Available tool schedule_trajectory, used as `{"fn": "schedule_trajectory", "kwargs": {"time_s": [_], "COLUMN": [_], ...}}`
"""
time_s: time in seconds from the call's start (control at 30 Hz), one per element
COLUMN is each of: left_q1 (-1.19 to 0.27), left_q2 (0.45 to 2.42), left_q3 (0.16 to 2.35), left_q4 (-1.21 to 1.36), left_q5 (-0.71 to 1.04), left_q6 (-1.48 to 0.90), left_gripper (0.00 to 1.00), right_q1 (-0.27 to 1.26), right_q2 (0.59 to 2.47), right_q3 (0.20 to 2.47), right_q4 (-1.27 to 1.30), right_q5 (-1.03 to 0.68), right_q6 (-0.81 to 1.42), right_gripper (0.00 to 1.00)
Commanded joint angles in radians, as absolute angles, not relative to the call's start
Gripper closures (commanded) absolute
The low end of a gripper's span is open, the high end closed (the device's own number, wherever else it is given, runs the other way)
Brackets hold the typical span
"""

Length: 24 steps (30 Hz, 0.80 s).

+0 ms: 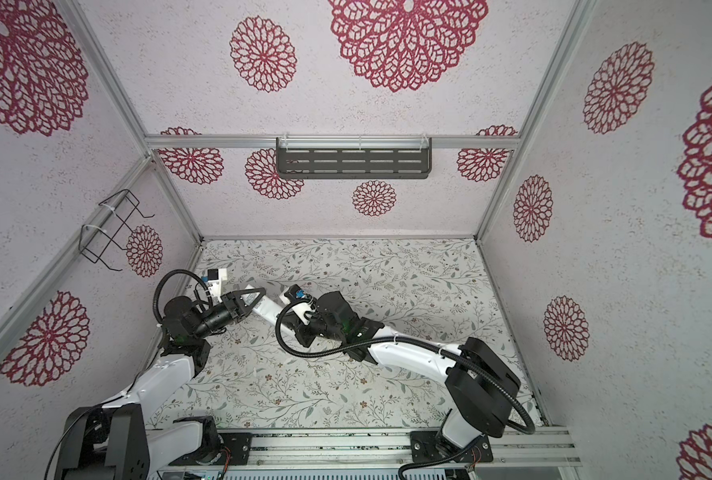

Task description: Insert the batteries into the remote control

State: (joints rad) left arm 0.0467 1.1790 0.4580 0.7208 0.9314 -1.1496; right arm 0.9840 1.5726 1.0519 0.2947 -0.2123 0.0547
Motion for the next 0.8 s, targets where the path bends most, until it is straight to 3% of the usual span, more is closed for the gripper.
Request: {"fn": "schedule_trajectory", "kwargs": {"time_s": [0.0,0.2,0.77], "left_q1": [0.053,0.062,0.064], "left_q2": [1.171,1.161,1.157], "left_q3": [0.465,0.463,0.462], "left_q4": [0.794,0.782,0.792], "left_q5": [0.95,0.945,0.949], "left_q6": [-1.189,-1.183,-1.186], "left_gripper": [1.0,1.0,1.0], "right_q1": [0.993,0.994,0.999], "right_q2": [1.61,1.623,1.624], "right_q3": [1.091,1.11,1.117], "right_q4": [0.124,0.042,0.082], "right_q5": [-0.181,-0.158,-0.14], "right_q6": [-0.003,-0.028,-0.016], "right_gripper": [0.9,0.9,0.77]}}
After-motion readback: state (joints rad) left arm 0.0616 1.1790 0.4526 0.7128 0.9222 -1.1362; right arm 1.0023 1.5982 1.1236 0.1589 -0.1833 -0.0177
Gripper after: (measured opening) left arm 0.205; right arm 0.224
